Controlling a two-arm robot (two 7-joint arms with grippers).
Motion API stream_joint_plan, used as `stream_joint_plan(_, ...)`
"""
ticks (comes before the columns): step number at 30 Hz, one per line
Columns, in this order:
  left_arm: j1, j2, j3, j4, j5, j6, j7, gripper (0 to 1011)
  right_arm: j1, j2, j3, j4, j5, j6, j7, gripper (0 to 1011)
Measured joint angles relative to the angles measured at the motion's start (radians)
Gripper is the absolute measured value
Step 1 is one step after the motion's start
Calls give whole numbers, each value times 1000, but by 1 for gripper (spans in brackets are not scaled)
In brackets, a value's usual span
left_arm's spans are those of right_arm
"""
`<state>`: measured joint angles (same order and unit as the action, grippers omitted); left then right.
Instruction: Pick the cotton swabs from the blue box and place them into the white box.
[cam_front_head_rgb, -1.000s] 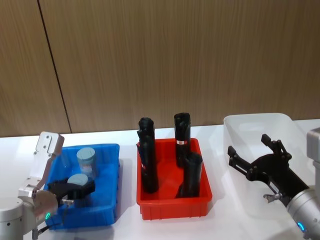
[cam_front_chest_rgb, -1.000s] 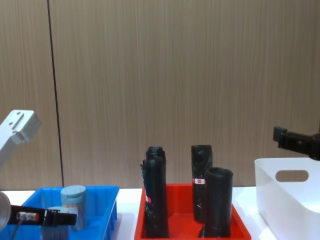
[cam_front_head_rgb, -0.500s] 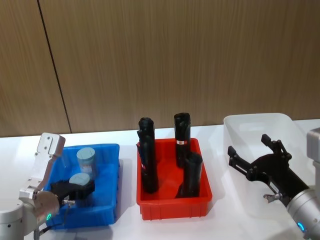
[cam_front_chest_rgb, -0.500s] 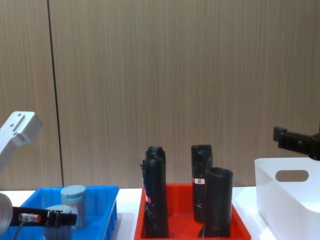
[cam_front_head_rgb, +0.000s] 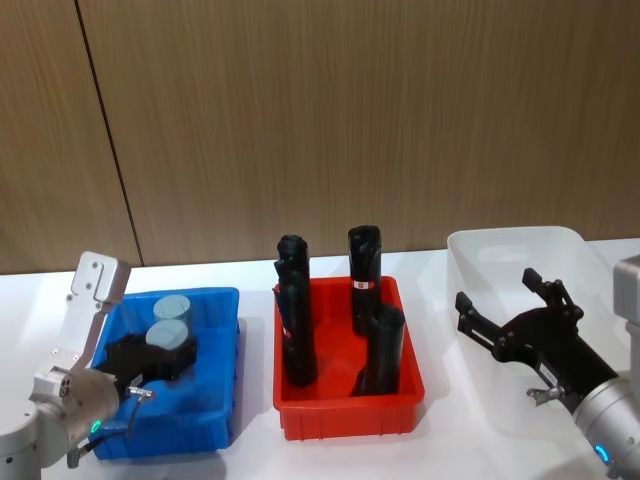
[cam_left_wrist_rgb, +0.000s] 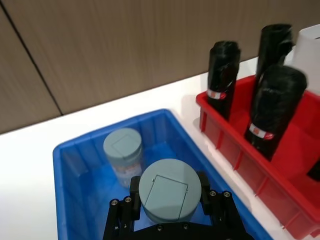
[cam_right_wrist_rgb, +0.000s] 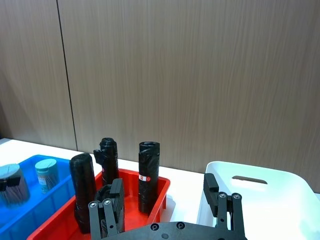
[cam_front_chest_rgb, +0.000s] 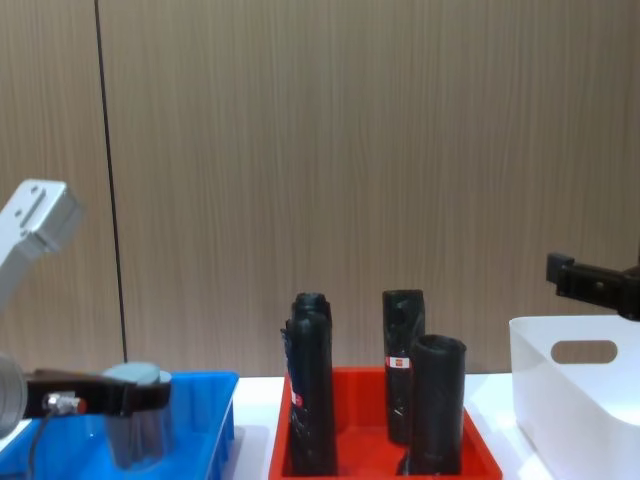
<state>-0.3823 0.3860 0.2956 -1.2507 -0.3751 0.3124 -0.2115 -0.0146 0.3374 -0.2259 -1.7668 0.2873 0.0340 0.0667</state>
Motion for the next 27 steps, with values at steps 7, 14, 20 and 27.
stream_joint_plan(7,9,14,-3,-41,19,-45,-56,670,0,0,0,0,0,0,0,1002)
stream_joint_plan(14,13,28,-7,-79,32,-89,-143,670,0,0,0,0,0,0,0,1002)
stream_joint_plan(20,10,38,-10,-103,34,-121,-225,670,0,0,0,0,0,0,0,1002)
stream_joint_plan(27,0,45,-10,-118,33,-160,-335,670,0,0,0,0,0,0,0,1002)
